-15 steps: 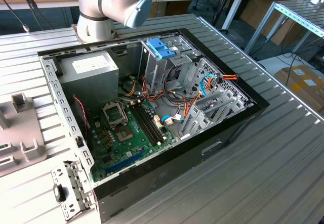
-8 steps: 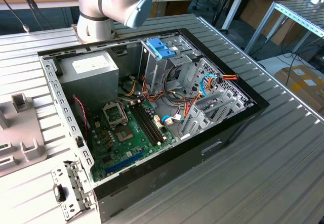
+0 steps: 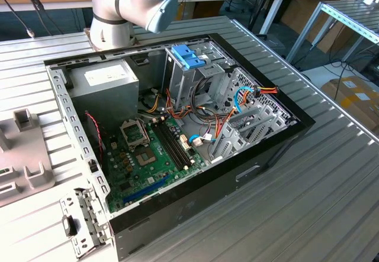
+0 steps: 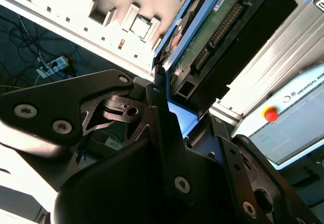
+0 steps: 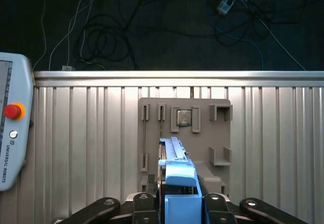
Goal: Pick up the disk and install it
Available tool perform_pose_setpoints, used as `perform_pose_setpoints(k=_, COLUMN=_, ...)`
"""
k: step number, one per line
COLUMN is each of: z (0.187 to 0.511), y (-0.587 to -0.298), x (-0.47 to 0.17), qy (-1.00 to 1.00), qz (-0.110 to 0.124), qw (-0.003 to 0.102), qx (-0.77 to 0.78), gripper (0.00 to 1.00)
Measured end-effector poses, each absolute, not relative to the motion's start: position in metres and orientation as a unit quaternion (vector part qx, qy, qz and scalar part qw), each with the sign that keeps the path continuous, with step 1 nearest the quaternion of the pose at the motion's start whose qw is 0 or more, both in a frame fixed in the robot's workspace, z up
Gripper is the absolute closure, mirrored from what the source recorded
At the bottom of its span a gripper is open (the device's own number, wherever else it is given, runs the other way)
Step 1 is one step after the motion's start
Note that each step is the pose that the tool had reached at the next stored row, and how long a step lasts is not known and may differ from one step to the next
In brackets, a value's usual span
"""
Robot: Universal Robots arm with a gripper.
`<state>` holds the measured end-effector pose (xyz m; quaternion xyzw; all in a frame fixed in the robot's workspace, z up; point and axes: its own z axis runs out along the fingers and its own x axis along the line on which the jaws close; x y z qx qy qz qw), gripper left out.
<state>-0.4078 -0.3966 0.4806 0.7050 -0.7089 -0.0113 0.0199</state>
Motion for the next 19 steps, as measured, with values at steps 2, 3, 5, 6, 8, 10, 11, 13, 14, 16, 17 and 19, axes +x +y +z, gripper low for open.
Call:
perform_pose_setpoints(k=2, z=0.4806, y=-0.3968, x=-0.4075, qy=-0.709, qz=-0.011, qw=0.02, qx=0.705, gripper=0.63)
perform_pose_setpoints(k=3, z=0.4806, y=-0.3969, x=-0.4073, qy=-0.709, qz=-0.011, qw=0.02, qx=0.705, gripper=0.63)
perform_pose_setpoints(k=5, z=0.4805, y=-0.3971, x=-0.407, qy=-0.709, qz=-0.011, qw=0.02, qx=0.705, gripper=0.63)
perform_pose_setpoints(k=6, z=0.4805, y=-0.3972, x=-0.4068, qy=-0.709, qz=-0.011, qw=0.02, qx=0.705, gripper=0.63)
perform_pose_setpoints(k=8, z=0.4805, y=-0.3974, x=-0.4064, qy=-0.709, qz=-0.011, qw=0.02, qx=0.705, gripper=0.63)
perform_pose_setpoints(k=10, z=0.4805, y=-0.3976, x=-0.4061, qy=-0.709, qz=-0.011, qw=0.02, qx=0.705, gripper=0.63)
perform_pose_setpoints(k=11, z=0.4805, y=-0.3977, x=-0.4059, qy=-0.709, qz=-0.011, qw=0.02, qx=0.705, gripper=0.63)
perform_pose_setpoints(k=13, z=0.4804, y=-0.3979, x=-0.4056, qy=-0.709, qz=-0.011, qw=0.02, qx=0.705, gripper=0.63)
perform_pose_setpoints(k=14, z=0.4804, y=-0.398, x=-0.4054, qy=-0.709, qz=-0.011, qw=0.02, qx=0.705, gripper=0.63)
perform_pose_setpoints(k=16, z=0.4804, y=-0.3983, x=-0.4048, qy=-0.709, qz=-0.011, qw=0.02, qx=0.705, gripper=0.63)
perform_pose_setpoints(k=17, z=0.4803, y=-0.3984, x=-0.4044, qy=-0.709, qz=-0.011, qw=0.02, qx=0.705, gripper=0.63)
perform_pose_setpoints(k=19, z=0.4803, y=-0.3985, x=-0.4038, qy=-0.709, qz=-0.011, qw=0.02, qx=0.705, gripper=0.63)
